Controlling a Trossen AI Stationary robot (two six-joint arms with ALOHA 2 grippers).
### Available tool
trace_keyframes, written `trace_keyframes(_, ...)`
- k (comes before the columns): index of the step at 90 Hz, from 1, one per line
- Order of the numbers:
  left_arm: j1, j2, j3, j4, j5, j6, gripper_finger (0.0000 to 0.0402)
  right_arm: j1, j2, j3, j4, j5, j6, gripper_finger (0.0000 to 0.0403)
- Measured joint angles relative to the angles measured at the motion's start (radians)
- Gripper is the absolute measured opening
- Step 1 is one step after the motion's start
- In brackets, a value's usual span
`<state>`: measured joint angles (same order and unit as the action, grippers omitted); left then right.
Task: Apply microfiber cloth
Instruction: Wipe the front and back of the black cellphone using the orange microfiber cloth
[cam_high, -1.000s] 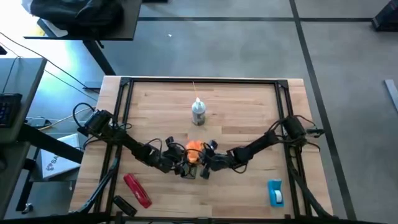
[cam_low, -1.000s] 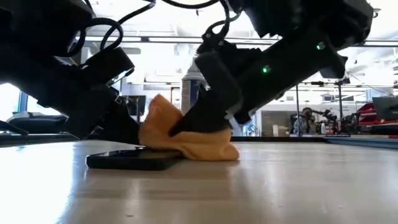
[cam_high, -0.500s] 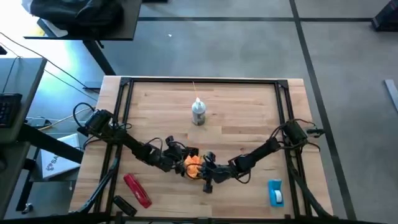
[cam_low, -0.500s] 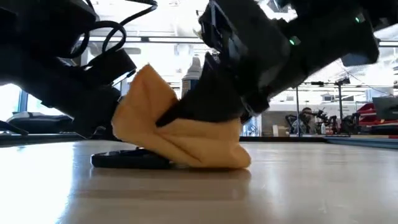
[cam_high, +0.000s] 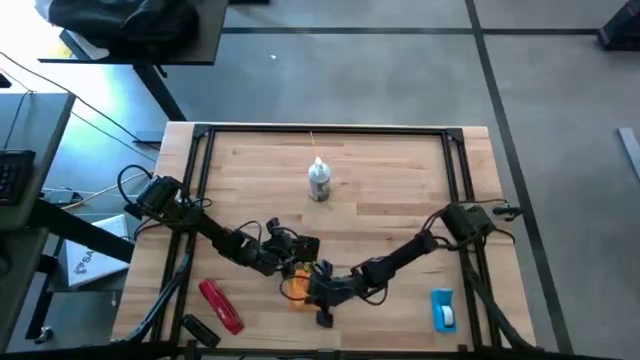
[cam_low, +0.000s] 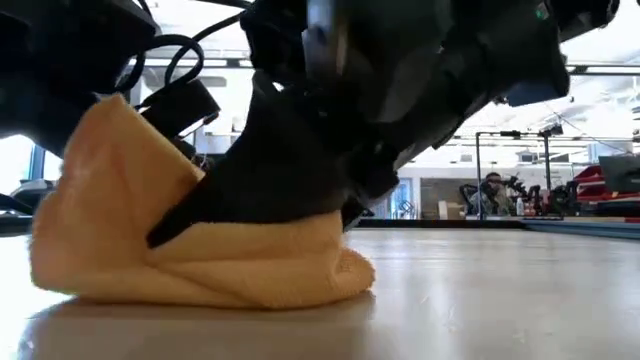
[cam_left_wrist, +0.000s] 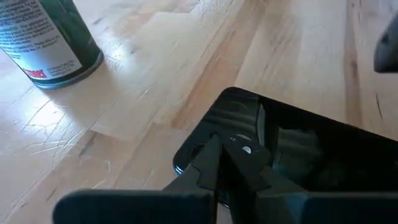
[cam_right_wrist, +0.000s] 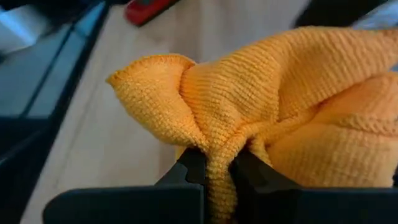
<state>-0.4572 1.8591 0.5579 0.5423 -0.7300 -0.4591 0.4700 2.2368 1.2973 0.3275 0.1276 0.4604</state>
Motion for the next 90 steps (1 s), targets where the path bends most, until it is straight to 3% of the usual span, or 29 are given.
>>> trace_keyframes(7, 0.000, 0.000, 0.000, 0.000, 0.000, 0.012, 0.0000, -0.014, -0.009, -0.001, -0.007, -0.080, -0.055, 0.0003)
trace_keyframes(15, 0.000, 0.000, 0.000, 0.000, 0.003, 0.016, 0.0000, -0.026, -0.045, -0.002, -0.083, -0.069, -0.138, 0.0003)
trace_keyframes(31, -0.008, 0.000, 0.000, 0.000, 0.003, 0.015, 0.0000, -0.045, -0.168, -0.001, -0.438, 0.287, -0.244, 0.0003)
trace_keyframes(40, -0.014, 0.000, -0.001, 0.001, -0.001, 0.015, 0.0000, -0.065, -0.193, -0.004, -0.664, 0.523, -0.157, 0.0003)
trace_keyframes(45, -0.014, 0.000, 0.000, 0.001, -0.001, 0.015, 0.0000, -0.079, -0.199, -0.005, -0.730, 0.579, -0.088, 0.0003)
trace_keyframes(55, -0.014, 0.000, -0.001, 0.002, -0.001, 0.016, 0.0000, -0.105, -0.194, -0.004, -0.675, 0.526, -0.036, 0.0003)
trace_keyframes(74, -0.014, 0.000, -0.001, 0.008, 0.002, 0.015, 0.0000, -0.109, -0.110, -0.002, -0.313, 0.283, -0.218, 0.0003)
trace_keyframes(90, -0.014, 0.000, -0.001, 0.010, 0.005, 0.015, 0.0000, -0.130, -0.069, 0.003, -0.301, 0.319, -0.198, 0.0003)
